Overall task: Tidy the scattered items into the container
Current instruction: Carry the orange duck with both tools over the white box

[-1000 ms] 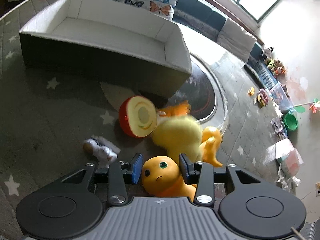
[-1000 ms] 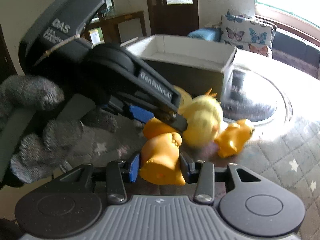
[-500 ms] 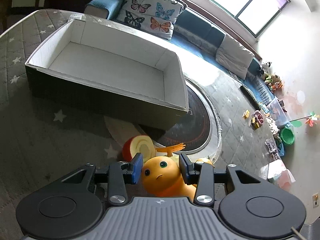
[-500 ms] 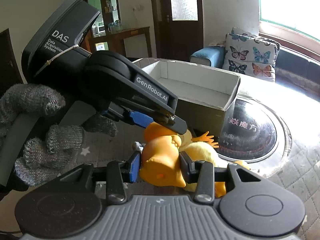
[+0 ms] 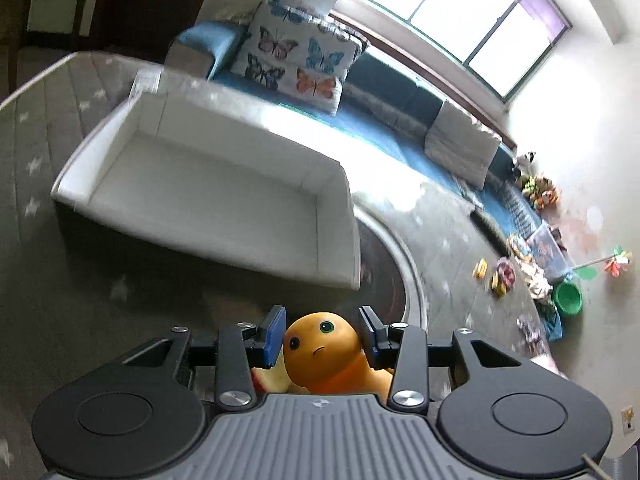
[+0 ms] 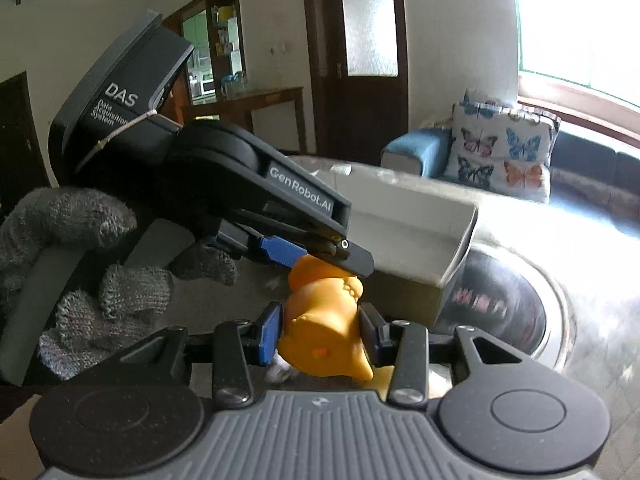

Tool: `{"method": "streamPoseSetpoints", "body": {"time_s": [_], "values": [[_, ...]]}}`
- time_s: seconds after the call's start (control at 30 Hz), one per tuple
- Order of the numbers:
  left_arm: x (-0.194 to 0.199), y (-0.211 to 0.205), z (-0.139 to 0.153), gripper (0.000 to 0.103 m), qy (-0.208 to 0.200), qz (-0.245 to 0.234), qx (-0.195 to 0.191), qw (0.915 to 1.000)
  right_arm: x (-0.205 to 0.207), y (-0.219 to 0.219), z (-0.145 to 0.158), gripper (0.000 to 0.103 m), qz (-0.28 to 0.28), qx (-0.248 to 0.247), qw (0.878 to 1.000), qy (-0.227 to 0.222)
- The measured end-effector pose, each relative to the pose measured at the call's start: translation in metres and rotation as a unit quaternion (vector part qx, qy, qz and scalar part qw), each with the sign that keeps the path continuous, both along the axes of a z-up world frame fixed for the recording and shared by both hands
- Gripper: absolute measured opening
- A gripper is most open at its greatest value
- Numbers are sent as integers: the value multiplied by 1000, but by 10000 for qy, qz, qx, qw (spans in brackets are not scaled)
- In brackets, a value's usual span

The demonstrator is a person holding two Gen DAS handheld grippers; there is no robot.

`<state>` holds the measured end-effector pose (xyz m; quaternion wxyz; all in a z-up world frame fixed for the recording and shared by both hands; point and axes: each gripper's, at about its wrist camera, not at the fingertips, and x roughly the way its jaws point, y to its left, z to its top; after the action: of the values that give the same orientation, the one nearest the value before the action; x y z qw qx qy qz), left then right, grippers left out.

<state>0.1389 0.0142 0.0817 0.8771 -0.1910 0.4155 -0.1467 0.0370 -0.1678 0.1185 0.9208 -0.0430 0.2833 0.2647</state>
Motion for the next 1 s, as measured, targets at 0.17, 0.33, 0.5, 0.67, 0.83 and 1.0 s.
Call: {"method": "streamPoseSetpoints", "body": {"time_s": [0.17,0.33,0.5,0.67,0.83,1.0], "values": [[43,-4,6,43,-207,-16,-18,9998,41,5,7,41,-195,15,9996,-194],[95,-13,0,42,-206,-65,146,9997,89,15,0,41,-400,45,9989,-220],[141,-17,-19,42,-12,-48,137,9999,134,22,-18,41,-544,97,9984,-80],[173,-18,-37,42,125,-55,252,9996,172,23,-43,41,-668,151,9976,105],[191,-19,-61,42,440,-130,310,9985,190,19,-67,41,-670,176,9968,398],[188,-16,-75,42,566,-159,279,9979,186,19,-83,41,-596,106,9965,568]]}}
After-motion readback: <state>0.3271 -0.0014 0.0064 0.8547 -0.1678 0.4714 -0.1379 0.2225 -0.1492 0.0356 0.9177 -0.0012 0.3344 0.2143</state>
